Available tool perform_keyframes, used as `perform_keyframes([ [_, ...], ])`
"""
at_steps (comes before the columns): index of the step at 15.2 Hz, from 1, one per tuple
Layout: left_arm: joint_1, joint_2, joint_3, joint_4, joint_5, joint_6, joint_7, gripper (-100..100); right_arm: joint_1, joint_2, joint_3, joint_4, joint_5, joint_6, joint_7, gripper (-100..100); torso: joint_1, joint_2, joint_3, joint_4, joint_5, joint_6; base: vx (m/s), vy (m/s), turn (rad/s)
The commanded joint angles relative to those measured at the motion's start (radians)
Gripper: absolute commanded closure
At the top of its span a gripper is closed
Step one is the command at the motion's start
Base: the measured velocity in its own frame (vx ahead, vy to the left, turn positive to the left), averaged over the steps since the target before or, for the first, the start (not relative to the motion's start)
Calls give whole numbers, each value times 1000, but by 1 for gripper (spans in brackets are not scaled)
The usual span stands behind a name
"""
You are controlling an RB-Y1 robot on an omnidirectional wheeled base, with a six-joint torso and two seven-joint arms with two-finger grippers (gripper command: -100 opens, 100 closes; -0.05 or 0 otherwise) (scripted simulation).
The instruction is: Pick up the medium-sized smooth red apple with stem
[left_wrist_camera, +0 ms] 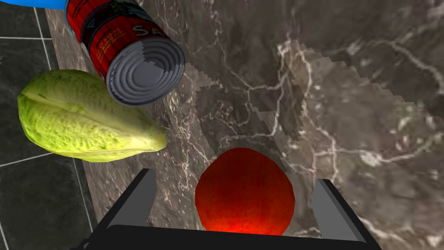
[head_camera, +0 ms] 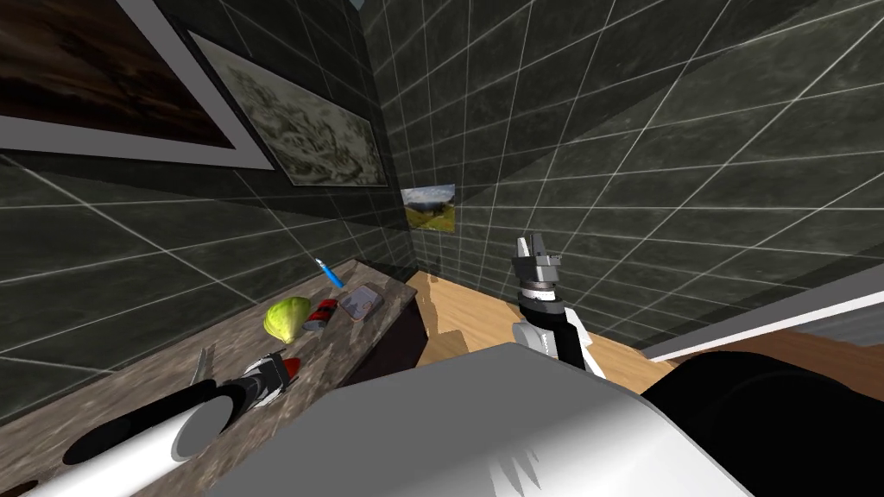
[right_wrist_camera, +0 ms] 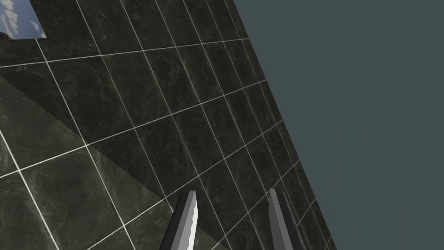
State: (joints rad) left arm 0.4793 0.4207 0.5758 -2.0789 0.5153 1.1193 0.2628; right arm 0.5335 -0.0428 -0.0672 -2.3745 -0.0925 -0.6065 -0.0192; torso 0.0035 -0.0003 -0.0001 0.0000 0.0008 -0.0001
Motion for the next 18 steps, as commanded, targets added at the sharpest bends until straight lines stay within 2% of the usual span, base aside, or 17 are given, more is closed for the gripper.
perform_keyframes([
  [1,-3,3,20,7,13,44,6,-100,0,0,0,0,0,0,0,0,0,0,0,0,0,0,-18,29,-132],
  [2,-3,3,20,7,13,44,6,-100,0,0,0,0,0,0,0,0,0,0,0,0,0,0,-16,27,-104],
  [7,-6,4,62,19,38,130,17,-100,0,0,0,0,0,0,0,0,1,0,0,0,0,0,-16,33,-147],
  [8,-6,4,54,15,34,114,15,-100,0,0,0,0,0,0,0,0,1,0,0,0,0,0,-10,26,-39],
  [9,-18,1,45,50,22,92,8,-100,0,0,0,0,0,0,0,0,1,-1,0,0,0,0,5,14,-16],
  [12,-29,-3,34,83,9,65,0,-100,0,0,0,0,0,0,0,0,-1,-3,-2,-1,0,0,20,6,-20],
  [13,-24,-1,39,68,15,79,4,-100,0,0,0,0,0,0,0,0,-1,-3,-2,-1,0,0,12,2,-8],
  [14,-25,-2,37,72,13,74,3,100,0,0,0,0,0,0,0,0,-1,-3,-2,-1,0,0,0,0,0],
  [18,-25,-2,37,72,13,74,2,100,0,0,0,0,0,0,0,0,-1,-2,-1,0,0,-1,0,0,0],
])
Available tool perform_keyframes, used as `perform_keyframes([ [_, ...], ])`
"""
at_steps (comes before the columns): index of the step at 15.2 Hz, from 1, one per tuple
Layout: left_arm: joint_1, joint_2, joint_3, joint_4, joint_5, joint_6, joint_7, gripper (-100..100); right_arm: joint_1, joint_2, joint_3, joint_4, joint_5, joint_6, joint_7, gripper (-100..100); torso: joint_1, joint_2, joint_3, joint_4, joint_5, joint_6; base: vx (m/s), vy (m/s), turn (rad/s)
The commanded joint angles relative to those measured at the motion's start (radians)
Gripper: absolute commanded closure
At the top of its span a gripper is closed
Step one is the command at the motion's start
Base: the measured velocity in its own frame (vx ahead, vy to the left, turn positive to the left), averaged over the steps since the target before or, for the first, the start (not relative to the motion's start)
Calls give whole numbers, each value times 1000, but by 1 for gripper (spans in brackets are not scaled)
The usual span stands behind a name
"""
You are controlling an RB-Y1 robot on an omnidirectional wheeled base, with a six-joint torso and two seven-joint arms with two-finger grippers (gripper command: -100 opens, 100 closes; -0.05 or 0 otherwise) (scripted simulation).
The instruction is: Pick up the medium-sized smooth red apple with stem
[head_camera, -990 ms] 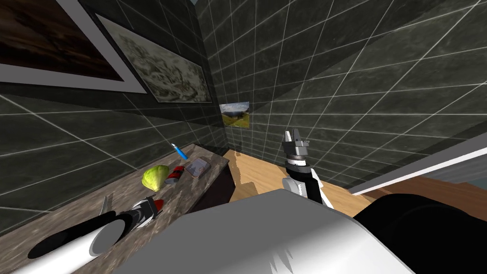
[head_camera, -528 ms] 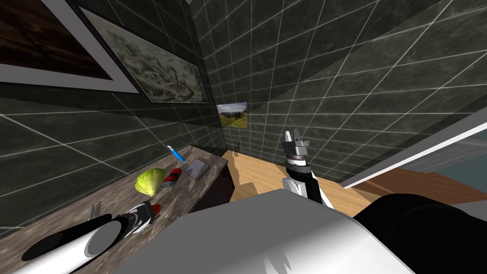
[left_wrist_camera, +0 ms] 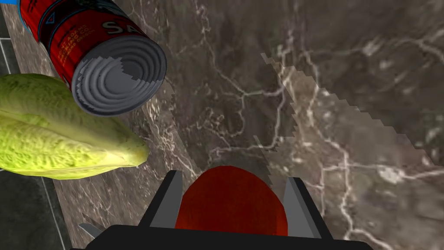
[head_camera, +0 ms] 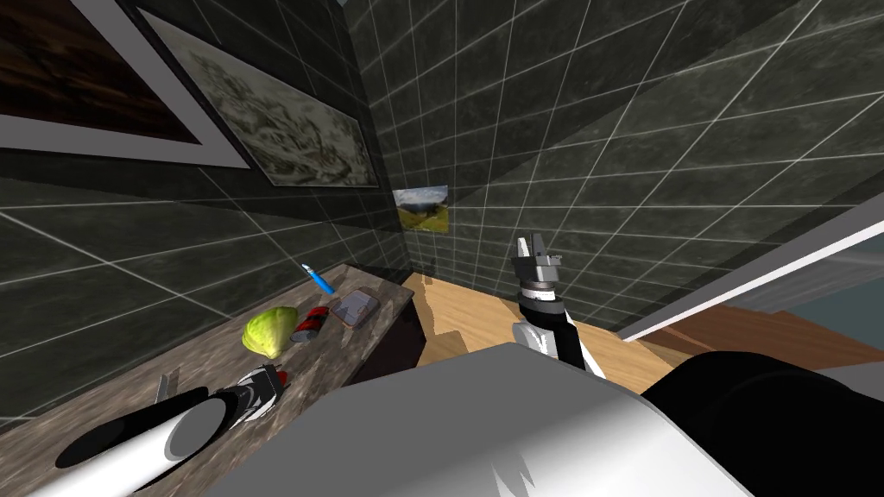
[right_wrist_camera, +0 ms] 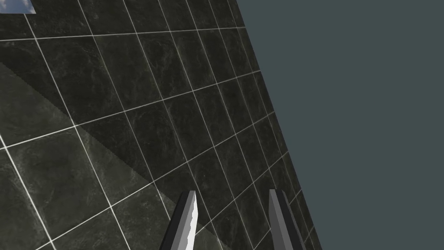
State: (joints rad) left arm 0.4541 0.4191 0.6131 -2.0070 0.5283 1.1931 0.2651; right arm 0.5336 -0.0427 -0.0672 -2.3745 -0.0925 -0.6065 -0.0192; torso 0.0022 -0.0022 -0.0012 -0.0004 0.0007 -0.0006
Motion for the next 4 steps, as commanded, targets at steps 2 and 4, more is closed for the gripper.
perform_keyframes([
  [2,14,5,14,-43,17,35,11,100,0,0,0,0,0,0,0,0,0,1,0,0,0,0,-14,-5,27],
  [4,12,4,12,-37,14,26,8,100,0,0,0,0,0,0,0,0,-1,2,1,0,0,0,-18,-8,21],
])
